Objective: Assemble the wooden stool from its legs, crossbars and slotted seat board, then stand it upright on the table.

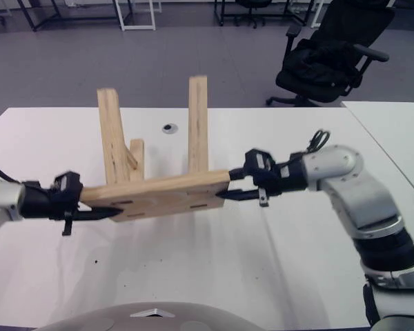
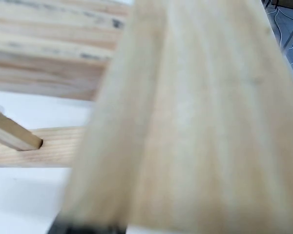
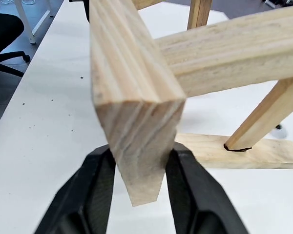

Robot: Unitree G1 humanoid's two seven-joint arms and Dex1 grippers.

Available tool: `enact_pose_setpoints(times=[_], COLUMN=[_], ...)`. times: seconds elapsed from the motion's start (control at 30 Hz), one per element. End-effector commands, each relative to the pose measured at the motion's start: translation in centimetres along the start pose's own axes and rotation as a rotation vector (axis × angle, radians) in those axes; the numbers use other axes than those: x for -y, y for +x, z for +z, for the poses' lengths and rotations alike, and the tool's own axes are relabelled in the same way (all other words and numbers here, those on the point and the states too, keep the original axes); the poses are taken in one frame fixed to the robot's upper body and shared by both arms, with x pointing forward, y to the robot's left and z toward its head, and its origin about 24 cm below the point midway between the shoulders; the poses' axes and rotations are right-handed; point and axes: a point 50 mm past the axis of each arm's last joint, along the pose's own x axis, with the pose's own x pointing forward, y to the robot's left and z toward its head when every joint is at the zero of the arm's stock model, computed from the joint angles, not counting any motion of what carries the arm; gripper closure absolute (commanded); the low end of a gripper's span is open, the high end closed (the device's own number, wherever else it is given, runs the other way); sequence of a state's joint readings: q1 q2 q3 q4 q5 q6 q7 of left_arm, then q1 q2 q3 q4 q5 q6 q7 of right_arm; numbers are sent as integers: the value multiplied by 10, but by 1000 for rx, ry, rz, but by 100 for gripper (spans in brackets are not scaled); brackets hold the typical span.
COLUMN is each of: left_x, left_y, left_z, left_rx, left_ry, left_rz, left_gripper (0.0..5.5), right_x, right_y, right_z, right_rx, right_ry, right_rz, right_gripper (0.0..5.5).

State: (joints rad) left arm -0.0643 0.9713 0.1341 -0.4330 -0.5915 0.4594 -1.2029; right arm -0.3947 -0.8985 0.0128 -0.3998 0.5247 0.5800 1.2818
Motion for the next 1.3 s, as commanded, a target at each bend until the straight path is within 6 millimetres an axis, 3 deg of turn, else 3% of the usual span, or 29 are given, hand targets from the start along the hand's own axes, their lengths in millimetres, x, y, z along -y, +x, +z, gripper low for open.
enact_pose_setpoints(times=[0.03, 0.17, 0.27, 0.43, 0.53, 0.63, 0.73, 0.83, 1.0, 1.2, 1.23, 1.3], left_x=[-14, -15, -22, -58, -74, -78, -65, -57, -41, -30, -31, -34], left_y=[-19, -20, -28, -46, -38, -33, -35, -29, -28, -22, -22, -21], left_z=[46, 78, 108, 140, 148, 137, 114, 91, 71, 41, 38, 31], left_rx=[85, 144, 221, 284, 304, 292, 267, 268, 247, 207, 206, 211], left_ry=[32, -108, -312, -720, -872, -1007, -1162, -1311, -1437, -1476, -1464, -1445], left_rz=[14, -170, -327, -518, -613, -669, -753, -819, -859, -733, -686, -615], left_gripper=[401, 401, 401, 406, 419, 419, 419, 419, 419, 419, 382, 348], right_x=[-4, -9, -5, 13, 24, 32, 30, 26, 24, 24, 24, 24], right_y=[-20, -26, -36, -45, -40, -37, -34, -25, -13, -2, -3, -3], right_z=[45, 71, 97, 113, 122, 119, 112, 92, 70, 27, 20, 10], right_rx=[131, 109, 168, 235, 274, 307, 322, 329, 302, 220, 210, 196], right_ry=[-25, 55, 271, 671, 815, 955, 1103, 1268, 1419, 1522, 1534, 1544], right_rz=[118, 297, 464, 733, 883, 945, 1031, 1089, 1089, 901, 862, 800], right_gripper=[404, 407, 409, 413, 415, 415, 415, 415, 415, 414, 414, 354])
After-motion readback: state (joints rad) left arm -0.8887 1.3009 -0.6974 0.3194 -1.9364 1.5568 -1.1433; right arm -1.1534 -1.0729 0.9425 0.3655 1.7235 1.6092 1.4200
